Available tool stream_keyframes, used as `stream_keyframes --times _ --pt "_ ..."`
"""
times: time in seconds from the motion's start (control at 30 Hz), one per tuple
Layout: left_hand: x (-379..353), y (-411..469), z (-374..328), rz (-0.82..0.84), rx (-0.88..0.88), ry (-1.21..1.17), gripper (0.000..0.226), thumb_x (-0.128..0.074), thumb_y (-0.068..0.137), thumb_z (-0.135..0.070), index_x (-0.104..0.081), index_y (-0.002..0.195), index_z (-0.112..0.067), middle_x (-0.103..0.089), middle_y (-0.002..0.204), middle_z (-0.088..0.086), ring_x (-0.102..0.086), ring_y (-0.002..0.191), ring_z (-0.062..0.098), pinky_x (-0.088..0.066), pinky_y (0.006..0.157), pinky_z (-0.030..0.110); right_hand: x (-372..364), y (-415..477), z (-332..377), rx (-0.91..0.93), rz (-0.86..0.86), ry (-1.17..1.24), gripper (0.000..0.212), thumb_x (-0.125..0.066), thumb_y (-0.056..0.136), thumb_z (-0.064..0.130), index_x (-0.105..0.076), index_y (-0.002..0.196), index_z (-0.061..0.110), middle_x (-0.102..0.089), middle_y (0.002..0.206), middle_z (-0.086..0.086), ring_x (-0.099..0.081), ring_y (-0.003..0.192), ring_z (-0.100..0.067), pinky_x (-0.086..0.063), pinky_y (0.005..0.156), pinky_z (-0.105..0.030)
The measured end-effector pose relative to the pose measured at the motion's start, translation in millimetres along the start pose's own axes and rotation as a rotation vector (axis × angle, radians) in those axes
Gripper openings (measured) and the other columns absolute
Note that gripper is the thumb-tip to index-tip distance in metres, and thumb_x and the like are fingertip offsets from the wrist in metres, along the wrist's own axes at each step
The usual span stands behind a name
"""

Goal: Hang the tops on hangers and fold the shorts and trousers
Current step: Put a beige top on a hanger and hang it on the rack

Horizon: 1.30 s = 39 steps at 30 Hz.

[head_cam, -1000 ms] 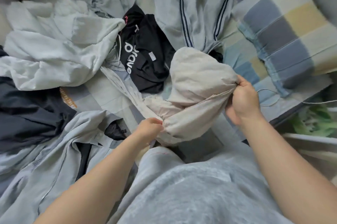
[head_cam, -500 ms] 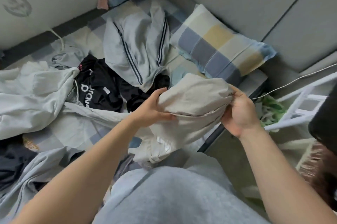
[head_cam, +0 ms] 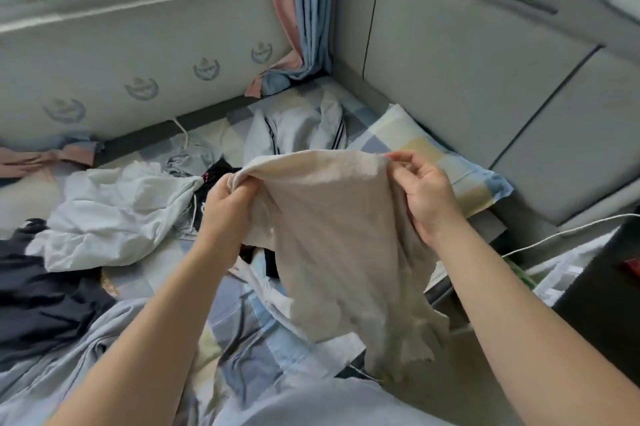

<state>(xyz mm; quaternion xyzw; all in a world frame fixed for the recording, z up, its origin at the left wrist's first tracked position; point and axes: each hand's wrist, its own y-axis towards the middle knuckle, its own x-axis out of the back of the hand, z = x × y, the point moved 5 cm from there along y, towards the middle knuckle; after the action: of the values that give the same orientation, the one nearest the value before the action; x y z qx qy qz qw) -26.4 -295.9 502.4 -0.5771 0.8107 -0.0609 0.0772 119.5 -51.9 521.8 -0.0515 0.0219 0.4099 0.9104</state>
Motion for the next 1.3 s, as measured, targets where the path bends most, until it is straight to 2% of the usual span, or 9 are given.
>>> stream_keyframes --times 0.13,0.3,0.47,0.53,0.67,0.83,1.07,1.2,1.3 --pt "63.8 -21.8 -25.7 -0.125 0.087 -0.201 0.01 -0.056 0.096 -0.013 -0.066 0.095 -0.013 -0.066 0.076 0.003 -0.062 0.064 0.014 -0.051 0.056 0.027 -72.1 -27.1 9.0 0.113 0.077 -0.154 0.01 -0.068 0.093 0.022 -0.069 0.098 0.031 -0.069 0.106 0.01 -0.063 0.108 -0.008 -0.047 0.096 -0.027" --pt "142.6 -58.3 -38.5 -0.197 0.134 -0.348 0.011 -0.051 0.099 -0.014 -0.062 0.097 -0.012 -0.064 0.078 0.005 -0.061 0.063 0.015 -0.045 0.055 0.025 -181.9 -108.8 -28.2 0.066 0.435 -0.235 0.02 -0.072 0.079 0.033 -0.068 0.098 0.034 -0.074 0.104 0.007 -0.07 0.101 -0.013 -0.055 0.087 -0.032" --pt "186.2 -107.0 -54.8 -0.153 0.197 -0.588 0.016 -0.046 0.103 -0.01 -0.059 0.099 -0.004 -0.072 0.069 0.011 -0.072 0.058 0.02 -0.057 0.05 0.029 -278.2 -177.3 -64.3 0.045 0.765 -0.306 0.06 -0.082 0.074 0.043 -0.05 0.125 0.037 -0.06 0.121 0.027 -0.056 0.117 0.006 -0.049 0.101 -0.028" --pt "196.2 -124.1 -59.3 -0.154 0.205 -0.629 0.017 -0.045 0.103 -0.009 -0.057 0.104 0.003 -0.072 0.079 0.02 -0.073 0.063 0.027 -0.059 0.052 0.033 -308.1 -190.7 -68.3 0.062 0.76 -0.3 0.065 -0.083 0.073 0.039 -0.05 0.127 0.028 -0.063 0.121 0.017 -0.058 0.117 0.0 -0.049 0.099 -0.031" --pt "219.8 -137.9 -63.5 -0.173 0.167 -0.631 0.016 -0.043 0.103 -0.006 -0.054 0.101 0.005 -0.069 0.092 0.025 -0.073 0.074 0.03 -0.06 0.056 0.036 -339.0 -197.1 -70.7 0.084 0.637 -0.402 0.013 -0.059 0.079 0.043 -0.062 0.089 0.034 -0.066 0.081 0.016 -0.057 0.074 -0.004 -0.046 0.067 -0.018" --pt "241.0 -141.8 -57.9 -0.241 0.132 -0.623 0.015 -0.044 0.103 -0.007 -0.054 0.096 0.003 -0.073 0.089 0.022 -0.075 0.079 0.03 -0.062 0.066 0.04 -316.2 -170.5 -90.6 0.132 0.457 -0.558 0.03 -0.044 0.079 0.001 -0.04 0.057 0.021 -0.045 0.052 0.002 -0.035 0.055 -0.013 -0.028 0.051 -0.029" --pt "225.8 -123.7 -36.5 -0.378 0.08 -0.707 0.018 -0.048 0.102 -0.008 -0.059 0.097 0.005 -0.075 0.087 0.019 -0.075 0.083 0.031 -0.061 0.065 0.04 -215.1 -96.1 -122.7 0.099 0.425 -0.822 0.022 -0.056 0.089 0.008 -0.06 0.071 0.021 -0.057 0.059 0.007 -0.05 0.061 -0.013 -0.037 0.057 -0.02" --pt "191.6 -107.4 -28.4 -0.368 0.065 -0.747 0.019 -0.049 0.103 -0.011 -0.059 0.099 0.004 -0.075 0.088 0.017 -0.076 0.083 0.029 -0.061 0.065 0.038 -151.0 -50.9 -127.3 0.067 0.371 -0.94 0.018 -0.051 0.098 0.014 -0.064 0.085 0.015 -0.06 0.07 0.002 -0.056 0.076 -0.027 -0.034 0.063 -0.036" --pt "169.7 -93.6 -20.3 -0.403 0.066 -0.711 0.015 -0.05 0.104 -0.013 -0.058 0.099 -0.002 -0.075 0.087 0.013 -0.076 0.082 0.025 -0.062 0.067 0.039 -115.4 -25.5 -117.2 0.041 0.331 -0.854 0.027 -0.048 0.102 0.014 -0.058 0.078 0.007 -0.057 0.062 0.003 -0.057 0.062 -0.014 -0.038 0.056 -0.028"
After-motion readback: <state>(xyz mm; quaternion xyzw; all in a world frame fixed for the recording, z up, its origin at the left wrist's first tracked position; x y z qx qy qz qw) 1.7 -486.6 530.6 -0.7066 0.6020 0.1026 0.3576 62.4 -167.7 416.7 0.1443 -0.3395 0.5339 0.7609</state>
